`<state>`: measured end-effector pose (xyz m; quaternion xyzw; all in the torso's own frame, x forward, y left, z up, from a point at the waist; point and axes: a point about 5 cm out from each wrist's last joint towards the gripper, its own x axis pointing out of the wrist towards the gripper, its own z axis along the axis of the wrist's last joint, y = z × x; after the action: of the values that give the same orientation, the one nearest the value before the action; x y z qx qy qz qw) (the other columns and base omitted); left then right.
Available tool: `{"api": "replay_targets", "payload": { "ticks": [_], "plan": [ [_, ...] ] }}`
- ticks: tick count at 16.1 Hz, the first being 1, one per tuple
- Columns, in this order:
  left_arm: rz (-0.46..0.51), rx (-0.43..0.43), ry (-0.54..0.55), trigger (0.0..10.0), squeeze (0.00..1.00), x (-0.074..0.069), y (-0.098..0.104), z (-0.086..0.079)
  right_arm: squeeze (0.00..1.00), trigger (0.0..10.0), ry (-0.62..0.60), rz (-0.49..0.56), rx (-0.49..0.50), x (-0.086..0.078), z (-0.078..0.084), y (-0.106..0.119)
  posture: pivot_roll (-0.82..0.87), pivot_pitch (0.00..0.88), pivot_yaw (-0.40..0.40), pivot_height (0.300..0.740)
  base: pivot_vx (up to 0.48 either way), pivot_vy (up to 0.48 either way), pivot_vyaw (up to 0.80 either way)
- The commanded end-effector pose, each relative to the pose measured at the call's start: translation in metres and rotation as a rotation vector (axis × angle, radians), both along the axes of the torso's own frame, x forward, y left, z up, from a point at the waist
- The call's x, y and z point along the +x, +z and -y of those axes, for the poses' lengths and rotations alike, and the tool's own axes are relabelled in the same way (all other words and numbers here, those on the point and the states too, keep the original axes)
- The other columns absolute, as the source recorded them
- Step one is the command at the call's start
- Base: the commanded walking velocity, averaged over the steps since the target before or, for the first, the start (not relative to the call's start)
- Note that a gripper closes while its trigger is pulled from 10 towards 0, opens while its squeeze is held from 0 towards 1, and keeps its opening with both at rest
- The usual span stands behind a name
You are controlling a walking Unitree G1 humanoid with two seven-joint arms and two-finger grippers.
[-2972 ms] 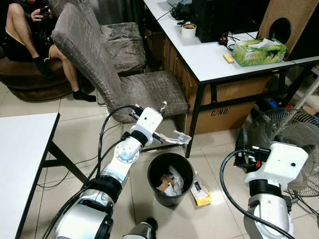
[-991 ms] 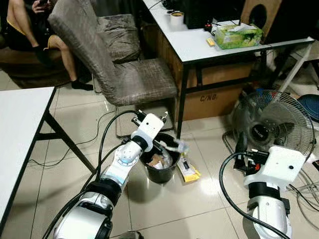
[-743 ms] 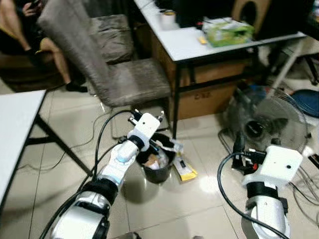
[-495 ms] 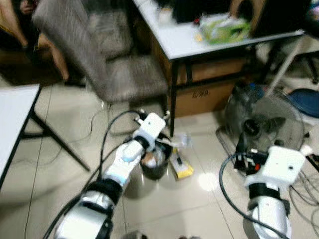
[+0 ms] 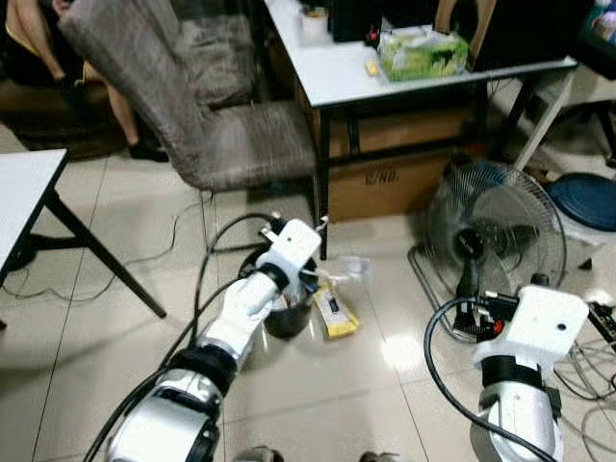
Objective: Picking trash to rubbish bin
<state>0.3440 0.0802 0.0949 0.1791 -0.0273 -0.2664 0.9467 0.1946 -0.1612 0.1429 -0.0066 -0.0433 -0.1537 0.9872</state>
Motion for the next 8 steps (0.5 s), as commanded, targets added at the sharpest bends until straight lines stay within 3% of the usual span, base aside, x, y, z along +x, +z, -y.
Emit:
{"api": "replay_targets", "payload": {
  "ticks": [1,3,6,8],
  "plan": [
    [-0.021,0.0,0.025,10.0,0.0,-0.0006,-0.0045,-0.0049,0.0,10.0,-0.002,-0.012,0.02,-0.0005,-0.0031,-0.0029,0.0,0.121,0.066,0.74,0.0,0.0,0.0],
    [-0.021,0.0,0.031,10.0,0.0,0.0001,-0.0041,-0.0054,0.0,10.0,-0.007,-0.019,0.028,-0.0006,-0.0031,-0.0037,0.0,0.13,0.069,0.74,0.0,0.0,0.0],
    [-0.024,0.001,0.039,10.0,0.0,0.0007,-0.0042,-0.0057,0.0,10.0,-0.011,-0.027,0.037,-0.0014,-0.0038,-0.0056,-0.01,0.135,0.072,0.74,0.0,0.0,-0.56],
    [-0.026,0.003,0.042,10.0,0.0,0.001,-0.0044,-0.0051,0.0,10.0,-0.009,-0.025,0.028,-0.0015,-0.0041,-0.0052,-0.01,0.135,0.072,0.74,0.0,0.0,0.0]
  ]
}}
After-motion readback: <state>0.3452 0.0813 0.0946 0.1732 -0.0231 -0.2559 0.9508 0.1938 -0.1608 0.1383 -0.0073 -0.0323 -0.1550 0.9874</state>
